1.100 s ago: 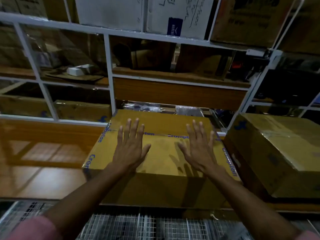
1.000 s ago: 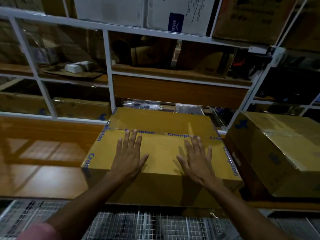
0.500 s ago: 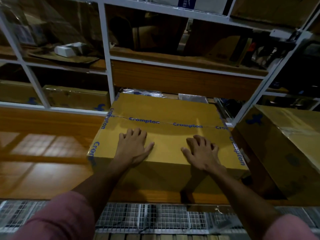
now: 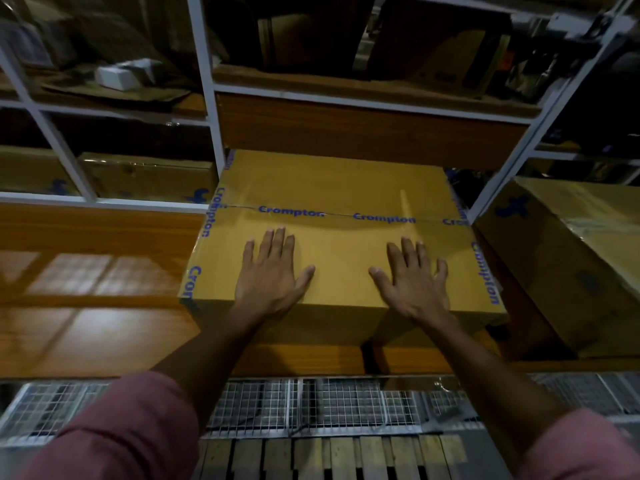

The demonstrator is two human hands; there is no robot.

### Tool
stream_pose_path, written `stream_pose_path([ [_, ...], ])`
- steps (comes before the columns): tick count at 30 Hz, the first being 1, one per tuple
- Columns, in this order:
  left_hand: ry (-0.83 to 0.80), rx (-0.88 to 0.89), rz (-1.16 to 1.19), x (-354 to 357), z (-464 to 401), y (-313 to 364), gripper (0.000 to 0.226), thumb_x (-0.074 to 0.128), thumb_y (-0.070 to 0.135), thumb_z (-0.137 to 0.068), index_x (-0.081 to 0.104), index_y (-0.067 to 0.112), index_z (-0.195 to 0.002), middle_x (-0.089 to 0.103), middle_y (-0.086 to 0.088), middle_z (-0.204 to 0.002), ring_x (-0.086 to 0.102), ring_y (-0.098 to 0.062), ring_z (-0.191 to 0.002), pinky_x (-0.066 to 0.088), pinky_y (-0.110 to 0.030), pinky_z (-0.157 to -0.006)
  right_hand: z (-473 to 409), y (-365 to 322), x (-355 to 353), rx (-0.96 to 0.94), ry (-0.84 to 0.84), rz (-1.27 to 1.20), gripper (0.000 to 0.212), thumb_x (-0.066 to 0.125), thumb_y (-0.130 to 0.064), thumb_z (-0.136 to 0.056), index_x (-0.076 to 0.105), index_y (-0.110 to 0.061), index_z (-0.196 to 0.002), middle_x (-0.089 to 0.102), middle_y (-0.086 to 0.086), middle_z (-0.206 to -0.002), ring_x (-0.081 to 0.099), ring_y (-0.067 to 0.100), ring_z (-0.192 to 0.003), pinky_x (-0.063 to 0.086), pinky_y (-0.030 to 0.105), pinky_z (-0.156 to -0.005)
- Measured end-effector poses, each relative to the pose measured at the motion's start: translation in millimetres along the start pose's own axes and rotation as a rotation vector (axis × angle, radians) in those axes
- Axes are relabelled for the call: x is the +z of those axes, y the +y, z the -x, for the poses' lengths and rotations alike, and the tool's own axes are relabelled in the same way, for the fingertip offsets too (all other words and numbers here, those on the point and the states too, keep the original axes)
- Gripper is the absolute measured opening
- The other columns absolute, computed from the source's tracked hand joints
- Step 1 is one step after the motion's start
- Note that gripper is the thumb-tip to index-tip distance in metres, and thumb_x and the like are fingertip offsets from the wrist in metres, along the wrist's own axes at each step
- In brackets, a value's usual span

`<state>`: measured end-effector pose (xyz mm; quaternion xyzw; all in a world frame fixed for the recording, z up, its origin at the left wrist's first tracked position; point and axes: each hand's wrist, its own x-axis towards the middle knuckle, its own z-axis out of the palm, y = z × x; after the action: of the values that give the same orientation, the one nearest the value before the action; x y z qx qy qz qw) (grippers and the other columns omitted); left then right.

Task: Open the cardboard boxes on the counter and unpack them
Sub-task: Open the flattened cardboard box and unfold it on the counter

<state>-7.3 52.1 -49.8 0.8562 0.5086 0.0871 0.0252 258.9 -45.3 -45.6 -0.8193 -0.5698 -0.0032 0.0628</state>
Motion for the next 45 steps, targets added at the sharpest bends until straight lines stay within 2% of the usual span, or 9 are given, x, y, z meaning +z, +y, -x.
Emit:
stream_pose_path([
  [7,0.153,-0.003,-0.060,7.5,56.6,10.4,0.087,0.005,0.071,-0.096,0.002,0.014,-0.162,-0.011,-0.005,-0.170,-0.012,-0.021,-0.156,0.003,-0.052,-0.125,60.2,3.2,5.5,-0.050,0.141,-0.018,0.081,0.014,-0.074,-0.096,0.007,-0.029,-0.162,-0.012,0.004,-0.170,-0.015,0.026,-0.156,-0.003,0.066,-0.119],
  [13,0.335,0.030,-0.090,25.7,96.4,16.0,0.084,0.032,0.059,-0.097,0.013,0.008,-0.161,0.000,-0.010,-0.170,0.001,-0.027,-0.157,0.014,-0.058,-0.122,93.8,7.6,30.6,-0.060,0.290,0.030,0.081,0.031,-0.068,-0.097,0.016,-0.024,-0.162,-0.007,0.007,-0.171,-0.008,0.031,-0.157,0.002,0.068,-0.118],
  [20,0.283,-0.003,-0.103,71.5,70.9,3.9,0.087,0.040,0.057,-0.097,0.014,0.002,-0.159,0.002,-0.020,-0.168,0.005,-0.039,-0.155,0.016,-0.068,-0.118,69.0,4.2,73.0,-0.103,0.327,0.018,0.087,0.044,-0.063,-0.096,0.019,-0.010,-0.160,0.001,0.019,-0.169,0.001,0.042,-0.155,0.008,0.075,-0.114],
  [23,0.258,0.017,-0.106,86.1,47.4,-5.5,0.092,0.049,0.058,-0.095,0.014,0.002,-0.159,0.000,-0.022,-0.168,0.003,-0.042,-0.154,0.016,-0.070,-0.116,44.5,6.9,83.6,-0.132,0.285,0.063,0.084,0.044,-0.061,-0.096,0.020,-0.013,-0.161,-0.001,0.019,-0.169,-0.001,0.043,-0.155,0.014,0.076,-0.112],
  [26,0.223,-0.011,-0.033,93.2,24.6,-9.9,0.098,0.064,0.054,-0.091,0.015,0.004,-0.160,-0.005,-0.018,-0.169,-0.002,-0.041,-0.155,0.016,-0.070,-0.117,23.8,5.5,91.3,-0.124,0.241,0.048,0.083,0.056,-0.055,-0.095,0.022,-0.019,-0.161,-0.005,0.016,-0.169,-0.005,0.041,-0.155,0.015,0.076,-0.112],
  [29,0.221,-0.028,0.004,94.2,11.3,-8.7,0.096,0.067,0.053,-0.088,0.022,0.007,-0.160,-0.002,-0.017,-0.169,-0.001,-0.041,-0.155,0.017,-0.069,-0.117,12.8,0.5,95.1,-0.110,0.233,0.019,0.083,0.063,-0.052,-0.092,0.026,-0.021,-0.160,-0.004,0.016,-0.169,-0.006,0.040,-0.155,0.016,0.076,-0.113],
  [35,0.191,-0.010,-0.018,94.7,6.5,-12.9,0.092,0.066,0.053,-0.088,0.026,0.012,-0.159,0.003,-0.017,-0.169,0.003,-0.042,-0.154,0.021,-0.071,-0.114,8.8,-3.8,96.7,-0.100,0.233,0.036,0.081,0.065,-0.051,-0.091,0.030,-0.022,-0.158,-0.002,0.017,-0.169,-0.005,0.041,-0.155,0.017,0.076,-0.112],
  [40,0.145,-0.023,-0.043,86.4,15.2,-13.1,0.084,0.068,0.053,-0.087,0.035,0.013,-0.154,0.013,-0.016,-0.166,0.018,-0.043,-0.150,0.034,-0.069,-0.106,18.2,-7.7,88.6,-0.085,0.201,0.039,0.069,0.058,-0.053,-0.094,0.035,-0.025,-0.153,0.006,0.017,-0.168,-0.002,0.040,-0.155,0.017,0.077,-0.111],
  [45,0.269,-0.010,-0.085,33.3,3.7,2.9,0.077,0.058,0.055,-0.093,0.036,0.013,-0.153,0.018,-0.015,-0.164,0.021,-0.041,-0.149,0.029,-0.065,-0.109,13.2,-26.4,43.4,-0.179,0.292,0.016,0.063,0.047,-0.053,-0.098,0.032,-0.025,-0.153,0.016,0.016,-0.165,0.000,0.037,-0.156,0.010,0.076,-0.114],
])
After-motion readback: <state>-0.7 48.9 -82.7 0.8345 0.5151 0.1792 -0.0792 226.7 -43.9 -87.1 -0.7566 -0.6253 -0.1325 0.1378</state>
